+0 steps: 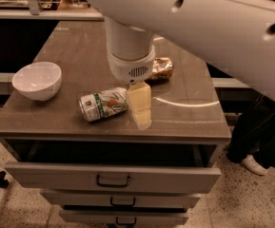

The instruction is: Place 7up can into white bowl

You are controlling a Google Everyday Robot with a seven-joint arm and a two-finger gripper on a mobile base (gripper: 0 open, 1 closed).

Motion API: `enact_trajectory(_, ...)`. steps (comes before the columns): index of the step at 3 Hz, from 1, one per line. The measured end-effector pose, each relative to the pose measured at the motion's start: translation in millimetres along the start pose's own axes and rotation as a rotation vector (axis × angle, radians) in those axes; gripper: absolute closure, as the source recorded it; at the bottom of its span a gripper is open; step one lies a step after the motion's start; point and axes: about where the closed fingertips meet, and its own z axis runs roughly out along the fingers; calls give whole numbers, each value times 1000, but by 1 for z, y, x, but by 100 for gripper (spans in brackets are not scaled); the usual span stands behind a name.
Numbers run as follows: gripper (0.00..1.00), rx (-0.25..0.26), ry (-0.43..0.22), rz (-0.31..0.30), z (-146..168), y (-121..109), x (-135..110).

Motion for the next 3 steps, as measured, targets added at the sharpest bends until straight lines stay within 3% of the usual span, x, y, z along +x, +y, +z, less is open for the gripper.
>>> enact_trajectory(1, 0, -7, -15, -77, 4, -13, -23)
enact_trajectory(3, 0, -67, -10, -141, 33, -27, -54)
